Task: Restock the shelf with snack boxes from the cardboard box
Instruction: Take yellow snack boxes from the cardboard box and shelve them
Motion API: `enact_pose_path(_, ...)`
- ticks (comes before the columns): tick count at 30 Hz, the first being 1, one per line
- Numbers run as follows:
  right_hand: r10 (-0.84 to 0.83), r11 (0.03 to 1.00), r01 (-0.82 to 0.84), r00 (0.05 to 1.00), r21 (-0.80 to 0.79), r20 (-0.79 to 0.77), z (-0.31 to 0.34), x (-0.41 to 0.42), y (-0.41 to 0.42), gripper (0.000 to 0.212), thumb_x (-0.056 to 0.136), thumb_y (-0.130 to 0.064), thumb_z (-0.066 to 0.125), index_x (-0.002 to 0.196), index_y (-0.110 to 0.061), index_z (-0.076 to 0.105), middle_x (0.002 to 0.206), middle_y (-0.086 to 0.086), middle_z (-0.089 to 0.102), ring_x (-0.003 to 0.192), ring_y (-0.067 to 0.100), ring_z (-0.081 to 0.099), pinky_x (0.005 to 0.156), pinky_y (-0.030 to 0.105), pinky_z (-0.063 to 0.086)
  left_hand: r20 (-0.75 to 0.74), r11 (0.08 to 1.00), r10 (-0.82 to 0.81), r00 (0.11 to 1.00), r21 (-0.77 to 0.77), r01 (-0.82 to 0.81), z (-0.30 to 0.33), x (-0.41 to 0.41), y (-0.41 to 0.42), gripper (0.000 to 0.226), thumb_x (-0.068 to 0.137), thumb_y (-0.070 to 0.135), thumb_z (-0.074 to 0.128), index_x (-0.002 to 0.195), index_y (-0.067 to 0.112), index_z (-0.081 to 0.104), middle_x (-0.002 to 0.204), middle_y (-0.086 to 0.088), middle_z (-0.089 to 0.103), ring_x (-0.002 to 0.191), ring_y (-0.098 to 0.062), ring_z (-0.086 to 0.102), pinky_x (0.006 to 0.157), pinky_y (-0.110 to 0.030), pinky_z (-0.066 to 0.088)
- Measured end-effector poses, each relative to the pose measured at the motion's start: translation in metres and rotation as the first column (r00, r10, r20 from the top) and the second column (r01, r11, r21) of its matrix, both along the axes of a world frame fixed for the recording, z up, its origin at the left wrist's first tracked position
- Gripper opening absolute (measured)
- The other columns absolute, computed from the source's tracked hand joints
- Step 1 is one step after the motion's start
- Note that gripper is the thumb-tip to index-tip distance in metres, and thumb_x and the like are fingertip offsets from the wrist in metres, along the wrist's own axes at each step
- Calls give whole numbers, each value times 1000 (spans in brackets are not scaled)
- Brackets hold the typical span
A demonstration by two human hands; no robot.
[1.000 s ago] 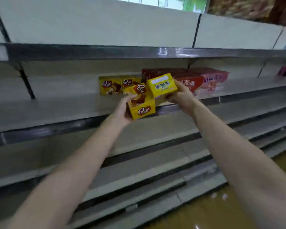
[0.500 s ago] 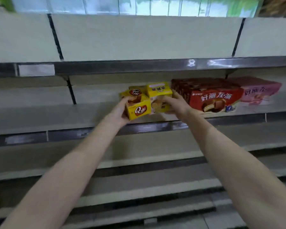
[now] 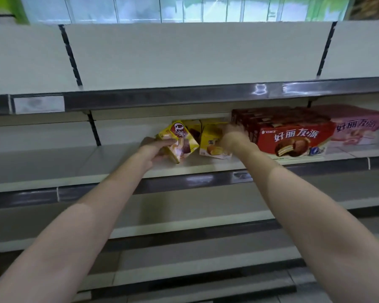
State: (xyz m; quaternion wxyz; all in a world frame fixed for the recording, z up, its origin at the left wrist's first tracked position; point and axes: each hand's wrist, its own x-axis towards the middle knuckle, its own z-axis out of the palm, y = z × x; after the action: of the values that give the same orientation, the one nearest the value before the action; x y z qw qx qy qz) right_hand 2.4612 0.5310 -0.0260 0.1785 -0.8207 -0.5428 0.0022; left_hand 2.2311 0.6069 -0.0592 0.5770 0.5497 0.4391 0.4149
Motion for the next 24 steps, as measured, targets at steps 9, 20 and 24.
enact_pose_path(9,59,998,-59,998,18,2,-13,21,23,62,92,-13,58,146,-42,43,140,15,50,130,32,47,102,42,49,-25,988,-155,988,-19,154,3,-33,35,76,65,7,87,130,7,49,113,-16,71,101,-32,71,91,-47,56)
enact_pose_path(20,99,995,-100,992,10,72,-11,33,31,66,85,-20,70,145,-31,43,149,11,40,138,39,25,110,47,35,-65,987,-154,986,42,157,-16,-15,44,45,80,3,77,116,7,51,113,-16,67,103,-27,67,97,-37,51)
enact_pose_path(24,21,993,-24,999,119,24,-3,33,32,70,84,-31,72,144,-22,38,148,21,30,135,43,23,107,53,36,27,992,-114,993,63,112,-23,0,50,67,78,2,78,134,8,43,116,-9,66,106,-21,65,100,-33,48)
